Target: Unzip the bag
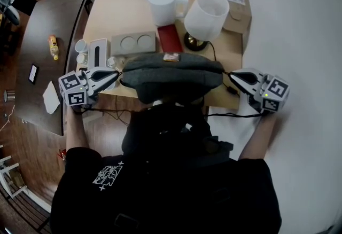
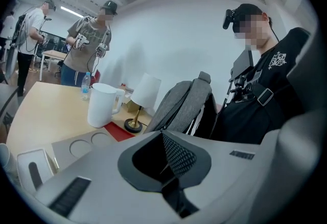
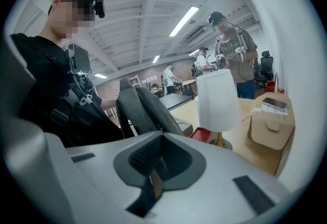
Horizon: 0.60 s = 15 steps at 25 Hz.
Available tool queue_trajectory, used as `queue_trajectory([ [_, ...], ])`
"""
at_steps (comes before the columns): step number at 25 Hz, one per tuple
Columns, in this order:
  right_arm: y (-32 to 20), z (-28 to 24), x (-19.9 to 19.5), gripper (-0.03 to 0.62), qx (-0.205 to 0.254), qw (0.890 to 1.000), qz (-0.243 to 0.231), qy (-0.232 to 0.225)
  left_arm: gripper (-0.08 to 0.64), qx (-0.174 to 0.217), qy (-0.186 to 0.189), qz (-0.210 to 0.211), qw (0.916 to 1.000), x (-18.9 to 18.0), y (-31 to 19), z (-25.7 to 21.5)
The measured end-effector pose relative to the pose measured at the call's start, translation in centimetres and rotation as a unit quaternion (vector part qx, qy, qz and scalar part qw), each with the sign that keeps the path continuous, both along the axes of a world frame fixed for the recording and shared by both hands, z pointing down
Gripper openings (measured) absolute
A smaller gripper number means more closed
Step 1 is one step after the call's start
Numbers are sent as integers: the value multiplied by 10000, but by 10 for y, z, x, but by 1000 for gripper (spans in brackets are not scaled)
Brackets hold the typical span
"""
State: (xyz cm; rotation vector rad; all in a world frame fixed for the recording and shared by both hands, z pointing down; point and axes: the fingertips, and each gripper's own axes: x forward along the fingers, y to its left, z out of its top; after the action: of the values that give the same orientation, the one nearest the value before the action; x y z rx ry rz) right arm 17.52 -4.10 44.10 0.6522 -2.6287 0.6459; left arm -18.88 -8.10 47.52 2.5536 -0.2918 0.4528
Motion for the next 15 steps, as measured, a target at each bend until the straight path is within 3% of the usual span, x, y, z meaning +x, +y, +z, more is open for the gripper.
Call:
queue_trajectory([
  [3, -1, 9, 2, 18, -65, 10000, 52, -3, 0, -164, 3, -105, 9998, 0, -2, 14],
  [8, -4, 41, 5, 18, -302, 9993, 89, 220, 0, -290, -337, -43, 9990, 6, -2, 41],
  [15, -5, 71, 0, 18, -555, 9981, 142, 246, 0, -269, -664, -32, 9974, 9, -2, 69],
])
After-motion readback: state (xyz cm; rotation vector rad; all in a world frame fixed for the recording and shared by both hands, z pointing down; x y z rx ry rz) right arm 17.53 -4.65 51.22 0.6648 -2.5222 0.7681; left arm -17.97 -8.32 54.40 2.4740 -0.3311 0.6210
